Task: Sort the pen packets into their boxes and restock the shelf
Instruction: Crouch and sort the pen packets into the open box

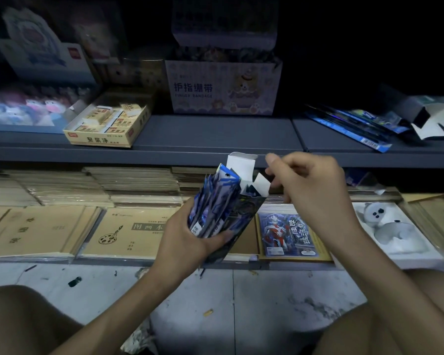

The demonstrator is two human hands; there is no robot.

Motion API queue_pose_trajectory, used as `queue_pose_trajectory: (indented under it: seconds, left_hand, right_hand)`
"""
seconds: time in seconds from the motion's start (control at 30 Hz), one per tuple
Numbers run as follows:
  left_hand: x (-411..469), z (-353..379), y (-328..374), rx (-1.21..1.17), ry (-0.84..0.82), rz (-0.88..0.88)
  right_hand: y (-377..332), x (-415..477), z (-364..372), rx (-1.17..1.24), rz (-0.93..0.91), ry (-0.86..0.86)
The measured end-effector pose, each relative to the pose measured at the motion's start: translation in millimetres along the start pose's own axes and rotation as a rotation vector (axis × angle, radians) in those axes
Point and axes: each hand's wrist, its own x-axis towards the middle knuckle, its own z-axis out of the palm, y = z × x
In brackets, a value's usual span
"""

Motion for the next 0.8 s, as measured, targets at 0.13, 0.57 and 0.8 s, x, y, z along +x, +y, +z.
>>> queue_pose_trajectory:
  seconds: [0.13, 0.57, 0.8]
  left_hand:
    - [-0.4, 0.0, 1.7, -0.001, -0.012, 0.004]
    - [4.2, 4.6, 2.1, -0.040, -0.058, -0.066]
    - [6.3, 8.2, 4.9, -0.070, -0.061, -0.070]
  right_hand:
    - [0.8, -0.2, 1.5, 0.019, -0.032, 0.020]
    - [0.5, -13.0, 19.4, 0.092, -0.001, -0.157]
    - [0.1, -15.3, 25.5, 0.078, 0.041, -0.211]
